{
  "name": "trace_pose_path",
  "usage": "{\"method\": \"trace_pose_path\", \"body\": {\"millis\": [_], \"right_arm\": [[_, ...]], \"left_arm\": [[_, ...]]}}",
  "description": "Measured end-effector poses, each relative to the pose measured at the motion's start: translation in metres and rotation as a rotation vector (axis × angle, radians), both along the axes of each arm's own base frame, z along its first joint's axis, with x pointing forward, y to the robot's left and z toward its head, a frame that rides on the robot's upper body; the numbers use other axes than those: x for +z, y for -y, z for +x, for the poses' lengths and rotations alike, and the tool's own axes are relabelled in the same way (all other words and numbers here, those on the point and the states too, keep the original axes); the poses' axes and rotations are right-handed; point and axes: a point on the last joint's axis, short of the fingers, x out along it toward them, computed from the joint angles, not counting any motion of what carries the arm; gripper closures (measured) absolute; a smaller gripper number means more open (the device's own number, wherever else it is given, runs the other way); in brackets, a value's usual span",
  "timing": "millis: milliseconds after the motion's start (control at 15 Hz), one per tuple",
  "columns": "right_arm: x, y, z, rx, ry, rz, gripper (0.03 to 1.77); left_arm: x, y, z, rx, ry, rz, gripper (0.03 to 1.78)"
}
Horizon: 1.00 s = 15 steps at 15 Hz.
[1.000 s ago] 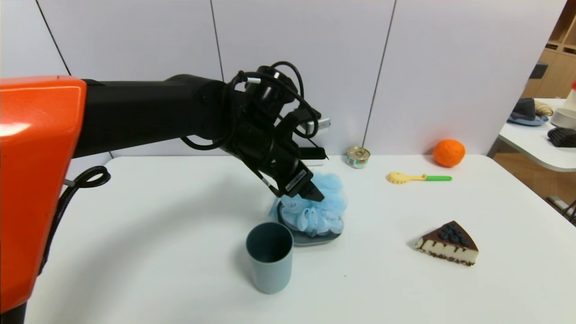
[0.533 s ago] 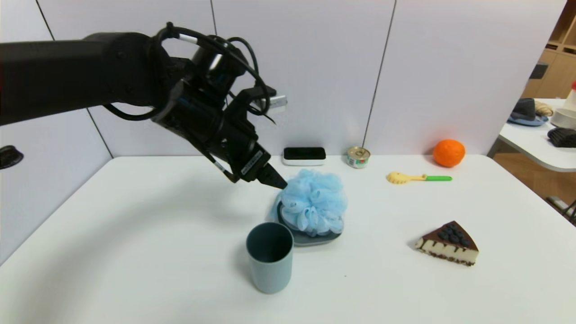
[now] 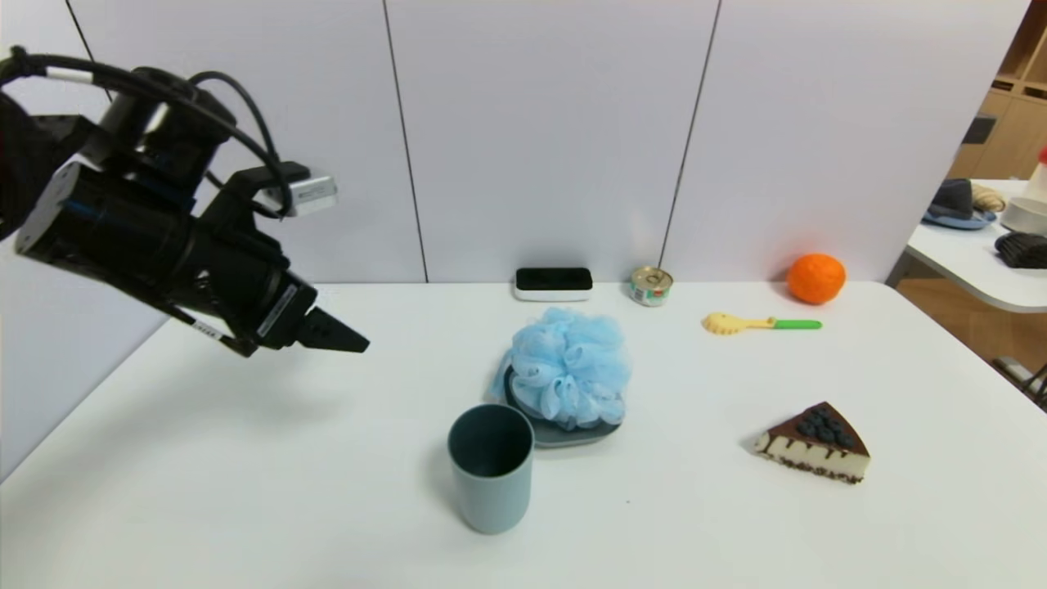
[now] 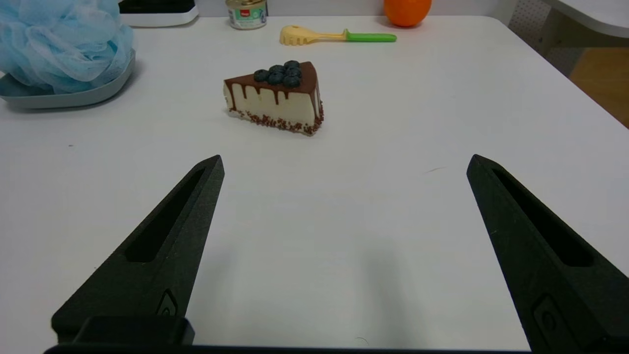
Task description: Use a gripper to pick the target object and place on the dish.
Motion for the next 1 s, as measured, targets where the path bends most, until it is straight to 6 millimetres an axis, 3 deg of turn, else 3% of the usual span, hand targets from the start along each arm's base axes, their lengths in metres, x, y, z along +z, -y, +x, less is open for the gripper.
{"method": "trace_pose_path", "body": {"millis": [200,467,667,1000], "right_arm": [[0.000,0.000,0.000,0.000,0.000,0.000,0.09],[0.000,0.000,0.000,0.001,0.000,-0.001,0.09],[0.000,0.000,0.000,0.001,0.000,0.000,0.09],[0.000,0.000,0.000,0.001,0.000,0.000,0.09]], "left_arm": [[-0.026,-0.032,-0.037,0.143,0.010,-0.048,0.12],[-0.043,-0.058,-0.103,0.307,0.211,-0.165,0.12],[-0.052,-0.063,-0.157,0.343,0.377,-0.221,0.12],[-0.085,-0.065,-0.232,0.360,0.566,-0.256,0.12]]}}
